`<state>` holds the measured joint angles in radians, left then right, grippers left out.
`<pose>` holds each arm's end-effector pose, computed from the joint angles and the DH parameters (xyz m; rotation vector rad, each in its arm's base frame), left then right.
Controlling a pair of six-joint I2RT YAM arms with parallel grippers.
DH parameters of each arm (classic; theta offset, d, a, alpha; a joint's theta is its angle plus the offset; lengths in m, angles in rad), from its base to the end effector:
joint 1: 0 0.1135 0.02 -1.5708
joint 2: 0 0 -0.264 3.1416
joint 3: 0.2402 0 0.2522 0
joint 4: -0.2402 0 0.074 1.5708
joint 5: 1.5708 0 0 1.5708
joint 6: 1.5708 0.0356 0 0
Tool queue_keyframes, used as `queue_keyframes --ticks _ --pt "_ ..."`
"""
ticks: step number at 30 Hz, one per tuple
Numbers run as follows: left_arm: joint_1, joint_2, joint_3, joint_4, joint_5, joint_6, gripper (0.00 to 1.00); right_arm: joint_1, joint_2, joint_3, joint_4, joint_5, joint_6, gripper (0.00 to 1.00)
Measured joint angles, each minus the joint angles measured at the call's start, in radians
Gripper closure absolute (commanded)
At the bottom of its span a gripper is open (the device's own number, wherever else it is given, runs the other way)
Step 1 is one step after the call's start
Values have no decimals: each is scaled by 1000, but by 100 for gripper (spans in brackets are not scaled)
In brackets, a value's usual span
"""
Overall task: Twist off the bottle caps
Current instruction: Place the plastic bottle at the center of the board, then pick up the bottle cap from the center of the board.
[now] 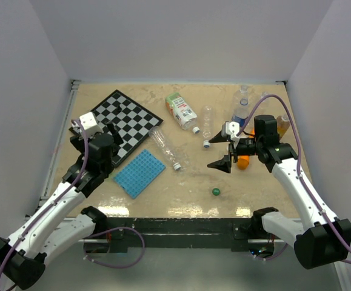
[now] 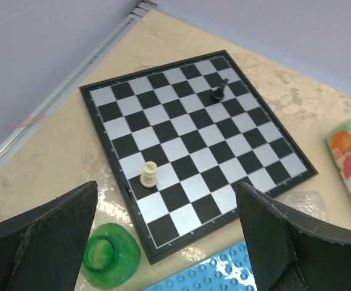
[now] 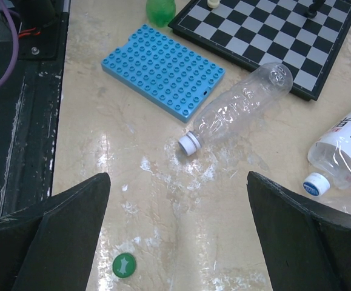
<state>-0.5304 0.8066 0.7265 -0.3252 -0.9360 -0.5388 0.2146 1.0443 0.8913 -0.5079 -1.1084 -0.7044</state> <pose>0.1643 -0.0631 0.3068 -0.5793 1.7148 0.1702 0.1979 0.0758 0.3085 -1.3338 1.4218 0.8990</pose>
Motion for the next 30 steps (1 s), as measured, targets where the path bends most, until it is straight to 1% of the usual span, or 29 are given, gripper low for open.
queue_keyframes --ticks 3,11,14,18,20,23,24,27,30 --pt "0 -19 30 -6 98 56 0 0 0 0 0 3 -4 2" --pt "0 -41 114 -10 460 204 0 0 2 0 -5 65 -28 2" --pt "0 -27 156 -16 589 247 0 0 5 0 -19 103 -70 2" --pt "0 -11 173 -13 724 306 0 0 38 0 -113 159 -248 5" --pt "0 -2 173 -13 784 352 0 0 72 1 -193 205 -388 6" --pt "0 2 167 -4 841 402 0 0 106 -12 -263 287 -558 6" --pt "0 0 156 13 857 420 0 2 108 -27 -270 318 -608 8" --pt "0 -19 98 71 883 460 0 39 119 -74 -274 419 -695 14" --pt "0 -44 20 121 883 501 0 141 168 -116 -245 517 -723 18"
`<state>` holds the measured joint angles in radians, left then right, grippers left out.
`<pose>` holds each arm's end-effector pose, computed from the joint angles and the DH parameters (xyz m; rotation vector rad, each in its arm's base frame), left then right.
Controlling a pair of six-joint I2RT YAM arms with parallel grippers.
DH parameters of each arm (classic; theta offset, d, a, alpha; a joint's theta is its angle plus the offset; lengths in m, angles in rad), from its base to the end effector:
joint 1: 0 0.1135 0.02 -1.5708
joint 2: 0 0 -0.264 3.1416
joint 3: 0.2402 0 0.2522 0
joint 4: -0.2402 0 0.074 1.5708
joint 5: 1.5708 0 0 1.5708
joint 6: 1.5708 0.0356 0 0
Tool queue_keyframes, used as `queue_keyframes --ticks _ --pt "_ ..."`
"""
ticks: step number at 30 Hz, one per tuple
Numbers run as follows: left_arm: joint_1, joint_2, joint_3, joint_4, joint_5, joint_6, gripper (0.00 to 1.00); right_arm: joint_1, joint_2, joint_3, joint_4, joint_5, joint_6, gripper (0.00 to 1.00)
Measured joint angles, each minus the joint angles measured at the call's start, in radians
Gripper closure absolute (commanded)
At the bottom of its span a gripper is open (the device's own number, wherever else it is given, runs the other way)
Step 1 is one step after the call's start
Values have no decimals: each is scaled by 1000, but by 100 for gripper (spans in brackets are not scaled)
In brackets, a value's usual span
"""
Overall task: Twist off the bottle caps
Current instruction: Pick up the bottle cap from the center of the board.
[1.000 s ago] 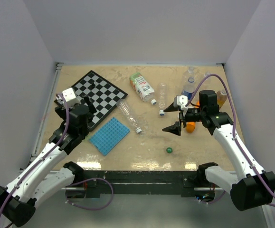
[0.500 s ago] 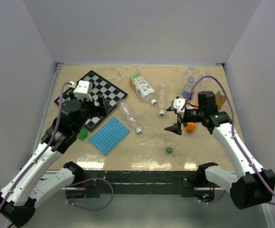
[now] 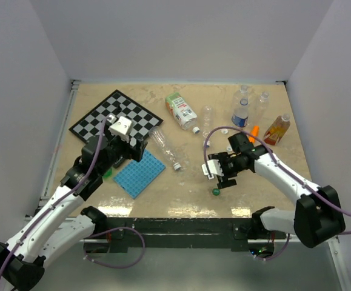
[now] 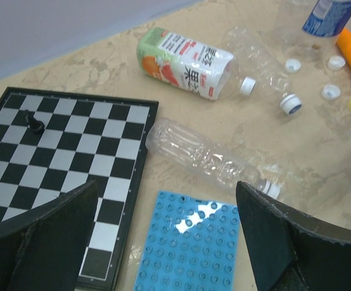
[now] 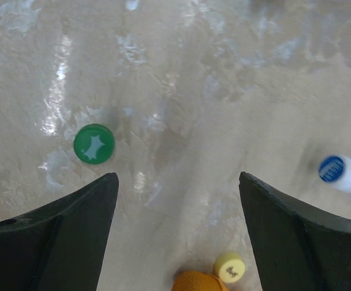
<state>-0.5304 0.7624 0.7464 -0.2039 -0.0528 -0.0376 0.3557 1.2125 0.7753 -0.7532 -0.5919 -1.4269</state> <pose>0.1578 -0.0904 0.3280 0.4031 1.7591 -0.3593 0.1929 0.0929 0.2152 -2.0298 1.4517 0.4084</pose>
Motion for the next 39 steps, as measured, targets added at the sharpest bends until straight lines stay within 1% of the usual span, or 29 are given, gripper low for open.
queue_keyframes --ticks 4,7,13,17,23,30,34,37,39 --pt "0 -34 -74 24 -15 38 0 101 65 -43 37 76 -2 24" --pt "0 -80 -104 32 -35 58 0 143 96 -48 48 104 2 28" --pt "0 -171 -119 85 -68 69 0 215 105 -64 63 148 12 31" --pt "0 -172 -121 96 -68 69 0 238 92 -84 59 159 24 31" --pt "0 -170 -123 97 -68 69 0 240 80 -85 52 187 31 31" --pt "0 -166 -123 97 -68 69 0 242 98 -61 -14 224 -4 31" --pt "0 -161 -123 97 -68 69 0 277 134 -44 -32 240 -28 37" --pt "0 -158 -123 97 -68 69 0 334 171 -43 -31 251 -30 42" --pt "0 -158 -123 97 -68 69 0 372 191 -45 -20 266 -26 44"
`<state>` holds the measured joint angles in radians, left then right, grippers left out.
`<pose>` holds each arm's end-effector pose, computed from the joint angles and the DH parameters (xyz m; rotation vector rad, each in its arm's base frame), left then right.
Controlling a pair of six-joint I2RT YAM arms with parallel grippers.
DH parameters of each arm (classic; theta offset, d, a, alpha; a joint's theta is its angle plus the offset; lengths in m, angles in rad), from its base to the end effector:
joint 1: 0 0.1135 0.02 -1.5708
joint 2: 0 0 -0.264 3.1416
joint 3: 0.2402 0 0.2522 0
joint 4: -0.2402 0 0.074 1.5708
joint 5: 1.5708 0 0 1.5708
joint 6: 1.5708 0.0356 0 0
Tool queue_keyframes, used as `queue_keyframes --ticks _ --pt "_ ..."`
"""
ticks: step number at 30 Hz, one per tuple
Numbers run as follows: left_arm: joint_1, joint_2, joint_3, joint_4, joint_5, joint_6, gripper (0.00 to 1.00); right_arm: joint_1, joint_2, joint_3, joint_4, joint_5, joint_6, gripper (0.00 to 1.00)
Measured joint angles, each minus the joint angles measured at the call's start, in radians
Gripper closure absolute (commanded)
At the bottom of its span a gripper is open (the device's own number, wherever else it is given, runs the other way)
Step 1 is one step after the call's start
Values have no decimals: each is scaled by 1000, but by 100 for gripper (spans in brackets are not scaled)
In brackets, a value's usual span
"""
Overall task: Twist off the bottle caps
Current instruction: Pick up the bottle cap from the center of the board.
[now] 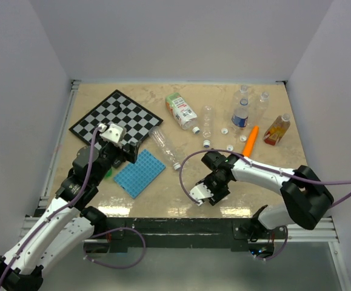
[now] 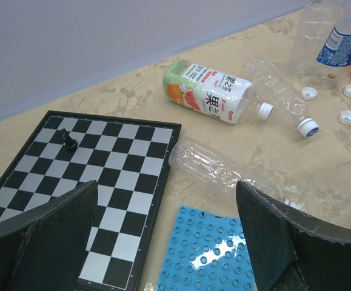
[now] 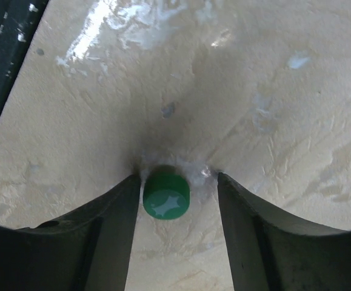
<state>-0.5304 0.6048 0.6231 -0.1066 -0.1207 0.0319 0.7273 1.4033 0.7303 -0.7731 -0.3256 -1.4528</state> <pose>0.1364 -0.0750 0.3184 0.3731 1.6235 -0.2782 0.1555 0.1537 0.1611 -2.5729 1.3085 0.3793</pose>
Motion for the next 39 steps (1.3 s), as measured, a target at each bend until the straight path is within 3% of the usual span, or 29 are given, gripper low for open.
queue_keyframes --ticks 9,24,27,31,39 --pt "0 4 0 1 1 6 0 40 -29 -25 36 56 43 44" --pt "0 4 0 1 1 6 0 40 -31 -32 44 126 88 56" --pt "0 4 0 1 1 6 0 40 -30 -32 44 129 100 64" --pt "0 4 0 1 0 6 0 40 -28 -27 39 132 113 83" --pt "0 -7 0 1 -19 7 1 43 0 75 16 109 137 89"
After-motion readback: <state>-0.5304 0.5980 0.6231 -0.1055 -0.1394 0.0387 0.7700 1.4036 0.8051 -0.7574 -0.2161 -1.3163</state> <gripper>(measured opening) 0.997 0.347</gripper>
